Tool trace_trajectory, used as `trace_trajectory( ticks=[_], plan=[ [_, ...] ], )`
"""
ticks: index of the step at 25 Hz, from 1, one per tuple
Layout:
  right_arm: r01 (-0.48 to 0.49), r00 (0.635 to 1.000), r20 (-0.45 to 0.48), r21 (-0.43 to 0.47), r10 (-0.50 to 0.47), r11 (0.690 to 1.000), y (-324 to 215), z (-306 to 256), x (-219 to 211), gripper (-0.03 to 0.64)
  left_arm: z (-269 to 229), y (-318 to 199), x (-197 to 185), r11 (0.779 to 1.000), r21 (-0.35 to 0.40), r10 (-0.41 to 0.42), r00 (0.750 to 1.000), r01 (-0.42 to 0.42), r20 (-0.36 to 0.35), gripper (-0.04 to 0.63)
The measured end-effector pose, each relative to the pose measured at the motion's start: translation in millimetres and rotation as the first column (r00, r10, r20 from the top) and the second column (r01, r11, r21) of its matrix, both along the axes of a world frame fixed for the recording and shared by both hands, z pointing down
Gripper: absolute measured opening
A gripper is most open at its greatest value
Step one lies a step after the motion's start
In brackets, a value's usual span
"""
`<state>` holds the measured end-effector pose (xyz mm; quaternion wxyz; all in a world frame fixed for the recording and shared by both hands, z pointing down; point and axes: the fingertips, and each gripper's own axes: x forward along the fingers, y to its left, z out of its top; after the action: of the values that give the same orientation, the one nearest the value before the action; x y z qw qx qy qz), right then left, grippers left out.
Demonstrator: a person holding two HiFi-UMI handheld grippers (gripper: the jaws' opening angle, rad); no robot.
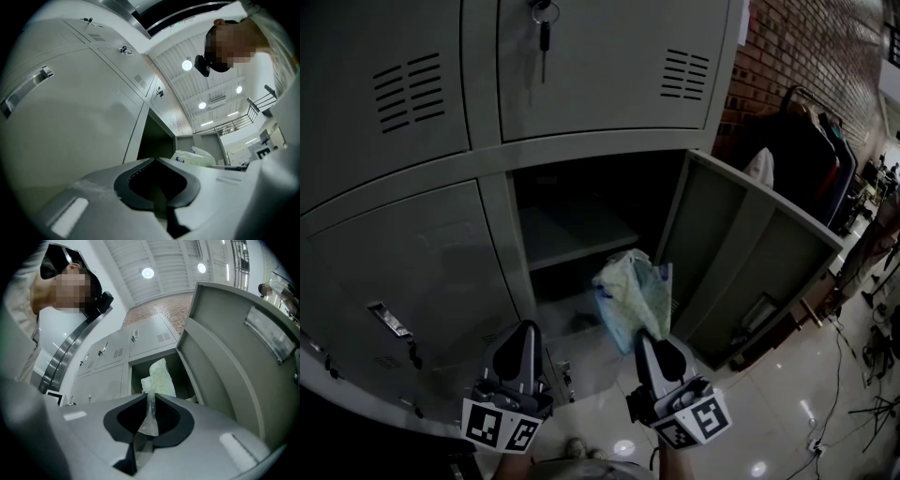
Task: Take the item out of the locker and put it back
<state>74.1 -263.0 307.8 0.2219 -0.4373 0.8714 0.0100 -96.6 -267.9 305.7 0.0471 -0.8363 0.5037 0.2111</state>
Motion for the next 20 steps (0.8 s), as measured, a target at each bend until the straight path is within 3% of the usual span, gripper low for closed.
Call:
trace_trajectory(
  ticks=[9,14,20],
  plan=[
    [0.001,0.998,-0.068,0.027,0.000,1.000,-14.7,-17.6,-14.4,0.035,2.9,-6.4,-6.7,1.000,-0.008,-0.010,1.000,0.010,-0.001,0.003],
    [-0.031,0.988,-0.152,-0.026,0.027,0.999,-86.7,-62.4,-35.9,0.035,3.2,-8.3,-9.6,1.000,-0.011,-0.005,1.000,0.005,-0.011,0.003],
    [-0.105,0.946,-0.316,-0.113,0.065,0.988,-186.9,-78.6,-70.5,0.035,6.8,-13.0,-5.6,1.000,-0.022,0.020,1.000,-0.021,-0.012,0.003]
  ],
)
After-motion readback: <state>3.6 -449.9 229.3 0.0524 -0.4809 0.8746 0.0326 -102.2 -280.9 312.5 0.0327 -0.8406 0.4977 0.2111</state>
